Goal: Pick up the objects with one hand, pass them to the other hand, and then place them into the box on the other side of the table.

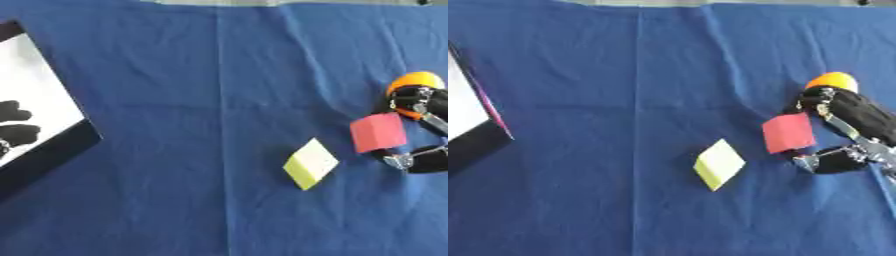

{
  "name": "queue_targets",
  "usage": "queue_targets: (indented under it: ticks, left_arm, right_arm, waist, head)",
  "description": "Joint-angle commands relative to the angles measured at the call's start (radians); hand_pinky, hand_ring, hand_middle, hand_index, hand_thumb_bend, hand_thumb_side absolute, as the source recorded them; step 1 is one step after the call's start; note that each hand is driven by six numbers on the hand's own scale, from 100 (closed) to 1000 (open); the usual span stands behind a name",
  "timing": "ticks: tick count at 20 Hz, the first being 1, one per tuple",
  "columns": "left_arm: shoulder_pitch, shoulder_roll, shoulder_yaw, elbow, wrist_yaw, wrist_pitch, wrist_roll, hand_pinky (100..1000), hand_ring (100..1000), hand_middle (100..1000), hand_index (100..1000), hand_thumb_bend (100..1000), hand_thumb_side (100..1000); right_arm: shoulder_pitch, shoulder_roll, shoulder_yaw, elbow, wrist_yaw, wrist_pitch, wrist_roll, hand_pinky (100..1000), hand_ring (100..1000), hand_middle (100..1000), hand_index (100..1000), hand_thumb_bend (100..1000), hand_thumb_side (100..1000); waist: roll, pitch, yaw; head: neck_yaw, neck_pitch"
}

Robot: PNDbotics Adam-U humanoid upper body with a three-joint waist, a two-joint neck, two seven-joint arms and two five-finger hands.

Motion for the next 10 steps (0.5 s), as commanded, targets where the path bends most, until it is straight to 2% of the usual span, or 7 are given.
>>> queue_targets:
  ticks: [1,6,10]
  left_arm:
    - [0.003,0.021,0.005,-0.013,0.002,-0.003,-0.001,741,656,665,772,112,915]
    - [0.002,0.015,0.002,-0.013,0.007,-0.004,-0.005,740,656,666,771,109,904]
    - [0.003,0.019,0.003,-0.013,0.010,-0.006,-0.006,740,655,665,771,104,895]
  right_arm:
    - [-0.015,-0.052,-0.026,-0.009,-0.033,-0.013,-0.002,872,648,491,660,380,100]
    - [-0.082,-0.069,-0.029,-0.009,-0.217,-0.042,0.005,844,636,491,664,383,100]
    - [-0.128,-0.095,-0.031,-0.009,-0.303,-0.067,0.012,841,631,491,663,380,100]
  waist:
    - [0.016,-0.035,-0.006]
    - [0.026,-0.047,-0.006]
    - [0.028,-0.056,-0.008]
  head:
    - [0.002,0.001]
    - [-0.013,-0.009]
    - [-0.010,-0.003]
